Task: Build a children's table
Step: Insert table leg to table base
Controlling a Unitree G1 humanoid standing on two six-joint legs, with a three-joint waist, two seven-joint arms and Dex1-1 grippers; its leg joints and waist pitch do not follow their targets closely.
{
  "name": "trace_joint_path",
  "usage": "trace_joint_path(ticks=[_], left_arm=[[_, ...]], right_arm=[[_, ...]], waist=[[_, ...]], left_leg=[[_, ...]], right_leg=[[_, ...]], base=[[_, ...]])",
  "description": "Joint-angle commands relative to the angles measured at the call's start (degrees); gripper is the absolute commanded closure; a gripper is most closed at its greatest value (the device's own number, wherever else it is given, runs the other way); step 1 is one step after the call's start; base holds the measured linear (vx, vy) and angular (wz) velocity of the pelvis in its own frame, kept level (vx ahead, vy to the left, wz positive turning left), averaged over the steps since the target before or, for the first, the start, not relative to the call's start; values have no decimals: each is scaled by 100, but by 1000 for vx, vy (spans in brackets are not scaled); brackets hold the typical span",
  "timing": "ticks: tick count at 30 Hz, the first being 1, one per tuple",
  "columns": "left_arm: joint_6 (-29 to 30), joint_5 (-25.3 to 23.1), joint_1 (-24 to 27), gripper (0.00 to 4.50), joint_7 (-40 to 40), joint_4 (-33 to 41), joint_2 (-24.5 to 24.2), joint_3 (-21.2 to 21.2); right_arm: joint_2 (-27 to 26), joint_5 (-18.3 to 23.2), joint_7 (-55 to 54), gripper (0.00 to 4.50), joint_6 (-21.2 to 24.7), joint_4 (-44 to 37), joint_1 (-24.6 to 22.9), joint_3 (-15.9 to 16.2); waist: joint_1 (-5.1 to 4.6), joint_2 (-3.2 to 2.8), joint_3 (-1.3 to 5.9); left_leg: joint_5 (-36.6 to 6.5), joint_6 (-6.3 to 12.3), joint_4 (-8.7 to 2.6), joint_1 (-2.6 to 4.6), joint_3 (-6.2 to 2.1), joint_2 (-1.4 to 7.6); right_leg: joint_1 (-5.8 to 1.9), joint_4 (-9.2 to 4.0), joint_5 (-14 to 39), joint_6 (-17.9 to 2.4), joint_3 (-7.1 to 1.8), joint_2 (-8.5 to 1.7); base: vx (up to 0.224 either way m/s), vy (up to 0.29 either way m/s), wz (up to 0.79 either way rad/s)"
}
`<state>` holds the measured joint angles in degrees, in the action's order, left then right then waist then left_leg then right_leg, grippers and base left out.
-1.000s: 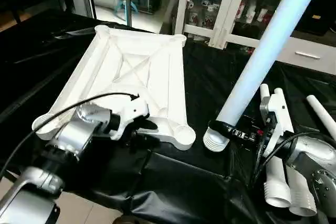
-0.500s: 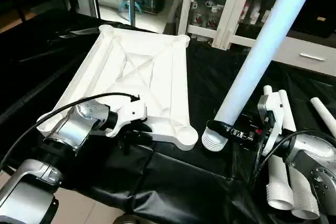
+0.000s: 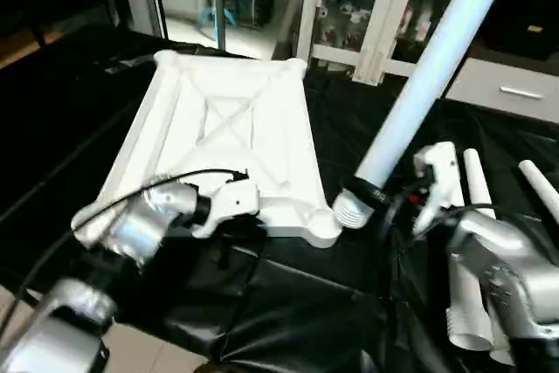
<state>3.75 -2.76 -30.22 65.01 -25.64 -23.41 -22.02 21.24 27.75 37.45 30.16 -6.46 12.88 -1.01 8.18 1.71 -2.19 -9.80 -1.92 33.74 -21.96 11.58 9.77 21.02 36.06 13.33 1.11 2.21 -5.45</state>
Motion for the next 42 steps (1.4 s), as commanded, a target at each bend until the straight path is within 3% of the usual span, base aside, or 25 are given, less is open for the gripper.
trace_joint_path(ticks=[1, 3, 9, 14, 26, 34, 42], left_arm=[[219, 258, 379, 446, 43, 197, 140, -228], [251, 260, 446, 449, 70, 347, 132, -244], [477, 111, 580, 450, 140, 657, 15, -217], [560, 17, 632, 450, 110, 776, -115, -237], [704, 30, 670, 450, 186, 927, -182, -240], [733, 157, 670, 450, 252, 1015, -160, -179], [1016, 355, 459, 450, -101, 1034, 200, 86]], right_arm=[[121, 68, 124, 263, 152, 27, 172, 92], [158, 108, 265, 263, 227, 65, 234, 156], [398, -67, 672, 264, 428, 217, 424, 504], [559, -200, 760, 264, 569, 282, 467, 689], [432, -339, 706, 264, 500, 606, 595, 781], [290, -367, 676, 264, 457, 738, 559, 795], [206, -299, 620, 264, 531, 569, 449, 735]], waist=[[-4, 123, 289], [3, 107, 276], [10, 143, 268], [-5, 161, 272], [-19, 170, 279], [-36, 169, 268], [-33, 165, 267]], left_leg=[[-1200, -61, -450, 166, -186, 390], [-1288, -57, -455, 197, -163, 390], [-1352, -140, -481, 174, -182, 387], [-1212, -149, -475, 169, -178, 383], [-1276, -230, -476, 188, -174, 379], [-1524, -337, -504, 200, -184, 385], [-1513, -328, -501, 207, -179, 385]], right_leg=[[-75, -398, 624, -1081, -191, -411], [-33, -437, 761, -1018, -201, -394], [-47, -454, 1014, -878, -201, -402], [-48, -434, 789, -893, -201, -388], [-52, -414, 523, -1006, -199, -368], [-39, -441, 736, -971, -204, -375], [-38, -452, 748, -984, -215, -373]], base=[[0, 0, 0], [0, 0, 0], [0, 0, 0], [0, 0, 0], [0, 0, 0], [0, 0, 0], [0, 0, 0]])
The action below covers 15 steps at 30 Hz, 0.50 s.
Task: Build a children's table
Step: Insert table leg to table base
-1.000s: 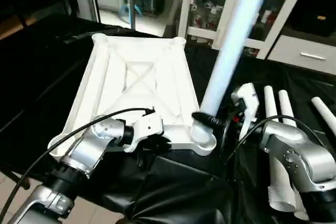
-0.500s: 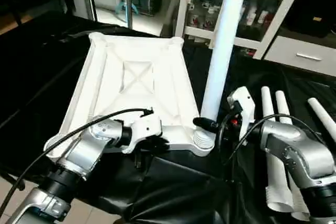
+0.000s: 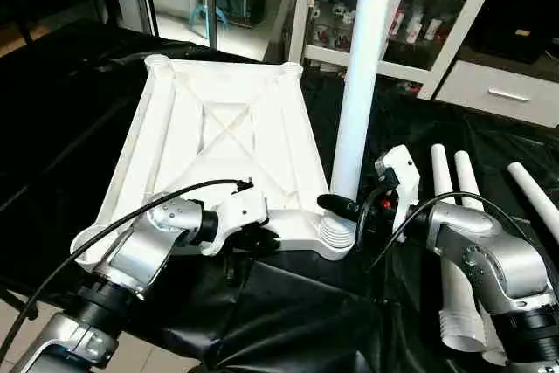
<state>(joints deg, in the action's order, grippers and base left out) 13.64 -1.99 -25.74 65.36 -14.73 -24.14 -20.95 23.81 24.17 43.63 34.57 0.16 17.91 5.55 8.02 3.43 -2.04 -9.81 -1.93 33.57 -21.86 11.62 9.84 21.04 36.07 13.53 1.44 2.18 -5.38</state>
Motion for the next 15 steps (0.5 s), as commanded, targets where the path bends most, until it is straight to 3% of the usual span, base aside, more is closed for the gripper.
trace_joint_path(ticks=[1, 2, 5, 8, 11, 12, 15], left_arm=[[24, 316, -13, 421, -130, -82, 308, 3], [14, 337, -39, 392, -139, -118, 341, 25], [-77, 289, -144, 378, -236, -258, 420, 51], [-144, 137, -228, 348, -360, -359, 491, 22], [-157, -33, -295, 350, -374, -474, 510, -79], [-202, -87, -319, 350, -395, -536, 500, -122], [-306, -208, -392, 350, -494, -711, 470, -187]], right_arm=[[-52, 68, -2, 264, 95, -103, -57, 71], [-54, 71, -4, 264, 94, -106, -58, 63], [-58, 74, -8, 264, 99, -128, -68, 43], [-80, 88, -10, 264, 129, -193, -100, 16], [-99, 95, -29, 264, 151, -258, -136, 6], [-105, 95, -37, 264, 157, -275, -145, 5], [-111, 102, -38, 264, 169, -307, -162, 3]], waist=[[-15, -6, 250], [-8, -4, 256], [2, -33, 267], [-12, -6, 266], [-27, -7, 271], [-25, -39, 272], [-8, -41, 256]], left_leg=[[-1523, -337, -488, 197, -184, 376], [-1517, -340, -484, 200, -184, 378], [-1488, -360, -479, 200, -185, 382], [-1445, -358, -485, 178, -198, 378], [-1334, -315, -467, 175, -194, 371], [-1322, -312, -467, 183, -195, 373], [-1512, -366, -483, 201, -194, 380]], right_leg=[[-39, -456, 731, -1010, -212, -377], [-43, -452, 711, -1010, -212, -383], [-47, -440, 516, -1068, -208, -386], [-75, -430, 332, -1051, -201, -375], [-86, -416, 138, -1056, -201, -369], [-81, -412, 103, -1072, -200, -367], [-66, -440, 331, -1057, -205, -370]], base=[[0, 0, 0], [0, 0, 0], [0, 0, 0], [0, 0, 0], [0, 0, 0], [0, 0, 0], [0, 0, 0]])
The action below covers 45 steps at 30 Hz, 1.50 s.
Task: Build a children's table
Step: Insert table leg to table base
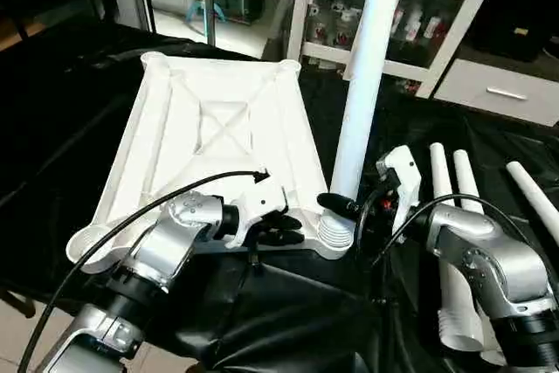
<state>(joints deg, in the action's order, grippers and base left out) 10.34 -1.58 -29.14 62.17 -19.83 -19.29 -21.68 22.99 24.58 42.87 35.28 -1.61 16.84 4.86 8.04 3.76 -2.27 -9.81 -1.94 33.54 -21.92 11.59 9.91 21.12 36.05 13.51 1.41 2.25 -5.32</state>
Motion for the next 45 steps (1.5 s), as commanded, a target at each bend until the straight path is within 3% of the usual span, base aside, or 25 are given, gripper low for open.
trace_joint_path(ticks=[1, 5, 9, 15, 17, 20, 23, 25, 26, 29, 30, 34, 36, 40, 41, 43, 45], left_arm=[[-19, -307, -76, 350, -168, -241, -61, -144], [-30, -340, -109, 350, 44, -278, -238, -223], [114, -206, -67, 316, 420, -80, -465, -208], [430, 76, 28, 275, 737, 147, -622, -176], [489, 116, 42, 237, 782, 195, -647, -163], [28, -250, -51, 223, 278, -163, -588, -182], [34, -337, -79, 190, 183, -232, -560, -205], [108, -380, -92, 177, 144, -242, -564, -239], [182, -415, -101, 164, 171, -230, -612, -299], [315, -412, -83, 143, 292, -213, -690, -355], [399, -393, -74, 196, 401, -198, -713, -373], [620, -431, -76, 180, 578, -118, -763, -479], [753, -492, -100, 227, 587, -90, -770, -531], [1010, -577, -150, 229, 551, -48, -780, -605], [1094, -565, -156, 267, 527, -7, -762, -592], [1200, -525, -167, 264, 479, 67, -723, -560], [1254, -568, -169, 289, 461, 103, -728, -578]], right_arm=[[-27, 62, 39, 264, 99, -141, -61, 72], [-17, 70, 39, 264, 113, -190, -89, 62], [4, 49, 32, 264, 118, -230, -124, 64], [10, 37, 38, 264, 126, -245, -144, 63], [21, 24, 47, 264, 119, -239, -138, 72], [16, 9, 57, 264, 117, -219, -109, 78], [17, 18, 59, 264, 118, -213, -100, 81], [20, 21, 65, 264, 118, -210, -92, 85], [19, 24, 65, 264, 123, -212, -85, 89], [9, 27, 62, 264, 128, -218, -79, 92], [6, 21, 59, 264, 126, -221, -81, 98], [0, 15, 58, 264, 123, -221, -87, 103], [-3, 10, 52, 264, 117, -216, -82, 103], [-3, 10, 43, 264, 106, -207, -76, 103], [-1, 9, 42, 264, 103, -203, -72, 104], [-1, 1, 45, 264, 94, -189, -61, 104], [2, -7, 51, 264, 85, -177, -55, 107]], waist=[[-16, -81, 270], [-35, -79, 251], [-67, -82, 251], [-99, -88, 278], [-115, -89, 280], [-125, -83, 277], [-108, -87, 259], [-103, -84, 239], [-111, -80, 218], [-125, -81, 213], [-140, -76, 210], [-149, -87, 226], [-149, -85, 234], [-133, -97, 247], [-135, -89, 248], [-131, -96, 245], [-132, -99, 242]], left_leg=[[-1645, -414, -496, 209, -196, 378], [-1986, -519, -527, 210, -223, 384], [-2088, -566, -543, 220, -240, 386], [-1605, -470, -524, 202, -205, 375], [-1517, -438, -519, 199, -199, 369], [-1508, -375, -511, 201, -189, 370], [-1676, -412, -518, 226, -184, 377], [-1892, -455, -537, 226, -196, 381], [-2140, -512, -556, 235, -218, 388], [-2331, -571, -572, 240, -256, 391], [-2340, -588, -585, 219, -268, 390], [-2236, -581, -581, 227, -260, 384], [-2095, -549, -575, 228, -242, 383], [-1792, -464, -556, 227, -212, 373], [-1723, -439, -554, 220, -206, 371], [-1751, -430, -553, 230, -203, 372], [-1800, -443, -558, 231, -208, 375]], right_leg=[[-71, -455, 492, -1038, -214, -382], [-54, -505, 1042, -922, -221, -407], [-31, -528, 1279, -876, -223, -412], [-61, -441, 535, -1075, -209, -379], [-68, -425, 351, -1128, -203, -363], [-80, -439, 258, -1146, -208, -366], [-57, -474, 554, -1126, -218, -384], [-46, -516, 970, -1058, -226, -404], [-26, -564, 1493, -941, -230, -424], [-7, -600, 1940, -813, -232, -440], [-15, -600, 1964, -796, -230, -439], [-4, -575, 1673, -841, -231, -416], [-13, -556, 1401, -910, -234, -401], [-37, -517, 944, -1042, -228, -386], [-54, -508, 850, -1074, -224, -383], [-48, -518, 912, -1087, -223, -385], [-48, -526, 982, -1087, -223, -387]], base=[[0, 0, 0], [0, 0, 0], [0, 0, 0], [0, 0, 0], [0, 0, 0], [0, 0, 0], [0, 0, 0], [0, 0, 0], [0, 0, 0], [0, 0, 0], [0, 0, 0], [0, 0, 0], [0, 0, 0], [0, 0, 0], [0, 0, 0], [0, 0, 0], [0, 0, 0]])
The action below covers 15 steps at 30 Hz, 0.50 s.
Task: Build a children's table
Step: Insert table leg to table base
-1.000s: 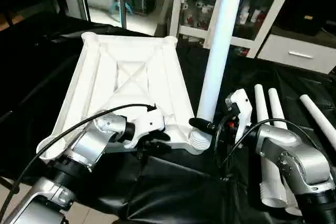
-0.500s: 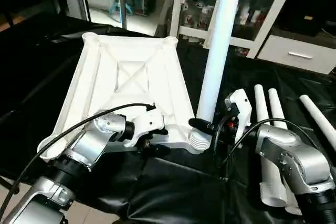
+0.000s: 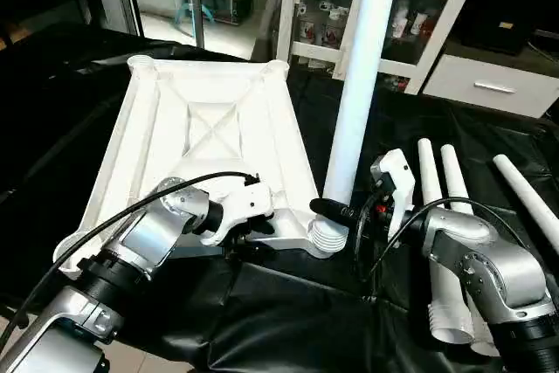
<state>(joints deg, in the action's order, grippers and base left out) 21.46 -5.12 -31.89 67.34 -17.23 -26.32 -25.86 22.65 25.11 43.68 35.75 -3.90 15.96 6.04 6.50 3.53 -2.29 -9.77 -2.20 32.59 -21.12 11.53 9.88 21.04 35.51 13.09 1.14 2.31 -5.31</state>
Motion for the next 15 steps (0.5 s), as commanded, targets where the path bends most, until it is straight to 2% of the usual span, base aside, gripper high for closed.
trace_joint_path(ticks=[1, 2, 4, 5, 6, 12, 15], left_arm=[[182, -258, 115, 289, -72, -133, -37, -171], [202, -252, 121, 314, -76, -116, -38, -170], [277, -227, 143, 317, -94, -42, -44, -170], [330, -218, 156, 326, -98, 12, -53, -184], [358, -215, 163, 340, -100, 38, -57, -190], [407, -281, 269, 392, -99, 225, -145, -281], [434, -397, 317, 406, -61, 325, -238, -381]], right_arm=[[38, -66, -26, 264, 32, 62, 42, -8], [39, -68, -25, 264, 31, 66, 46, -7], [39, -74, -23, 264, 25, 81, 62, -4], [41, -76, -23, 264, 23, 89, 70, -6], [42, -76, -22, 264, 22, 93, 74, -7], [49, -94, -14, 264, 7, 105, 94, 10], [40, -102, -20, 264, -13, 118, 117, 10]], waist=[[18, -74, 241], [18, -76, 237], [17, -79, 239], [11, -45, 241], [17, -62, 242], [20, -51, 254], [19, -59, 251]], left_leg=[[-1851, -423, -470, 154, -206, 379], [-1896, -436, -474, 158, -207, 381], [-1926, -449, -476, 163, -210, 383], [-1905, -441, -475, 158, -207, 383], [-1833, -425, -474, 155, -207, 382], [-1572, -346, -459, 144, -192, 379], [-1578, -338, -462, 144, -191, 376]], right_leg=[[-38, -482, 1093, -1039, -229, -388], [-33, -490, 1155, -1024, -230, -390], [-33, -494, 1218, -1008, -231, -395], [-36, -495, 1214, -1003, -229, -391], [-36, -488, 1144, -1009, -229, -392], [-57, -453, 755, -1064, -223, -374], [-62, -455, 786, -1064, -222, -374]], base=[[0, 0, 0], [0, 0, 0], [0, 0, 0], [0, 0, 0], [0, 0, 0], [0, 0, 0], [0, 0, 0]])
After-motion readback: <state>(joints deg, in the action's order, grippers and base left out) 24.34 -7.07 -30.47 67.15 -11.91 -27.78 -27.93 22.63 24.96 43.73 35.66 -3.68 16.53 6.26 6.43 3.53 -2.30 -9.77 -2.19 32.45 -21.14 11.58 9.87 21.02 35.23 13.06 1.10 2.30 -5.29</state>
